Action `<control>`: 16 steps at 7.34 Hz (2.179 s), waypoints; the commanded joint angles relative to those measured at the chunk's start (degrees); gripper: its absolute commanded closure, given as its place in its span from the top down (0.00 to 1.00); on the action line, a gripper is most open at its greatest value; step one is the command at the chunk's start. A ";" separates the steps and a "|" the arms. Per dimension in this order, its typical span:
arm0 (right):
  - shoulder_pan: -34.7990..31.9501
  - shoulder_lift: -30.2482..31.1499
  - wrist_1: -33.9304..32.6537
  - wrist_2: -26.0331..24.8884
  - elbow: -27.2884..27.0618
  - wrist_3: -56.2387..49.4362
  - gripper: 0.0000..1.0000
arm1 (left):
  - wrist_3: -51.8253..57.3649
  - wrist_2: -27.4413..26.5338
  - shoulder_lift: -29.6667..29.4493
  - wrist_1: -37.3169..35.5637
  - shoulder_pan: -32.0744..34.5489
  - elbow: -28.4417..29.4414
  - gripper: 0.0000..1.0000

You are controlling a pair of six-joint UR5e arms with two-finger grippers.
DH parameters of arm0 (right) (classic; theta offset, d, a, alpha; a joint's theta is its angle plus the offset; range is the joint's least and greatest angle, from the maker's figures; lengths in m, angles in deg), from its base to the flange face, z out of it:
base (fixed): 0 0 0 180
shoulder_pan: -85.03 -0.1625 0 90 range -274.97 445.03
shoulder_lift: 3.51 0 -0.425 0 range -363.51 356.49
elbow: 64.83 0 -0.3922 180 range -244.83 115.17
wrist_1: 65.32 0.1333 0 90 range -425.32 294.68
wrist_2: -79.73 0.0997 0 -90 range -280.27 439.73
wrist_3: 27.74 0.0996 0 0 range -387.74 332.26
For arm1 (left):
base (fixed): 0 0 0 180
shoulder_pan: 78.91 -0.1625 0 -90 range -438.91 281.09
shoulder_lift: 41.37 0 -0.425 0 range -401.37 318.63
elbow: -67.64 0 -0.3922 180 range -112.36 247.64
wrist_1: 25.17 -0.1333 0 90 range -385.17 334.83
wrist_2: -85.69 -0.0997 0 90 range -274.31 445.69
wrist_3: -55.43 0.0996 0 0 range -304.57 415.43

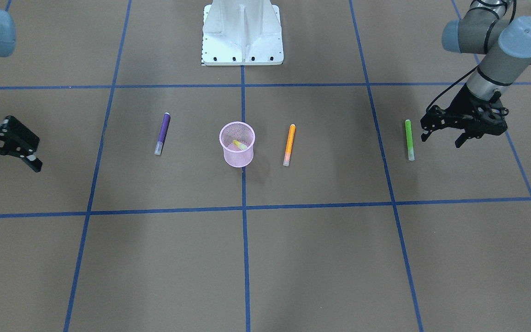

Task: Collect pens into pen holder
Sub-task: 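Raise the right arm away while the left arm reaches toward the green marker, then grasp the green marker with the left gripper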

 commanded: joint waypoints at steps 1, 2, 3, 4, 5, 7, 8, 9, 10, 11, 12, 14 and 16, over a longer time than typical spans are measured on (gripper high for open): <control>-2.00 2.07 0.14 1.28 -0.06 -3.71 1.00 | -0.38 -0.67 -2.98 0.10 -2.39 3.33 0.93; -2.60 2.86 0.06 1.46 -0.06 -5.54 1.00 | -0.29 -0.67 -5.61 0.10 -3.36 6.04 0.90; -3.22 3.30 0.06 1.46 -0.06 -6.61 1.00 | -0.20 -0.67 -6.42 0.10 -3.54 6.85 0.85; -3.31 3.48 0.06 1.81 -0.06 -6.62 1.00 | -0.11 -0.67 -6.34 0.10 -3.72 6.86 0.77; -3.31 3.48 0.06 1.81 -0.15 -6.62 1.00 | 0.06 -0.67 -5.82 0.10 -3.72 6.86 0.69; -3.31 3.57 0.14 1.72 -0.15 -6.62 1.00 | 0.07 -0.67 -5.64 0.10 -3.89 6.77 0.65; -3.31 3.48 0.14 1.72 -0.15 -6.62 1.00 | 0.07 -0.67 -4.42 1.40 -4.07 6.69 0.65; -3.31 3.57 0.23 1.64 -0.15 -6.62 1.00 | 0.07 -0.58 -2.32 4.11 -4.07 6.69 0.65; -3.31 3.57 0.23 1.55 -0.23 -6.62 1.00 | -0.11 -0.58 -1.78 4.84 -4.16 6.60 0.62; -3.31 3.57 0.23 1.46 -0.24 -6.62 1.00 | -0.54 -0.67 -1.77 4.84 -4.85 6.68 0.60; -3.31 3.66 0.23 1.46 -0.32 -6.53 1.00 | -0.64 -0.76 -1.86 4.76 -5.03 6.60 0.57; -3.31 3.66 0.23 1.37 -0.32 -6.62 1.00 | -0.72 -2.77 -2.12 4.67 -6.26 6.69 0.54; -3.31 3.92 0.23 1.28 -0.24 -6.62 1.00 | -0.64 -2.95 -2.38 4.49 -6.88 6.69 0.45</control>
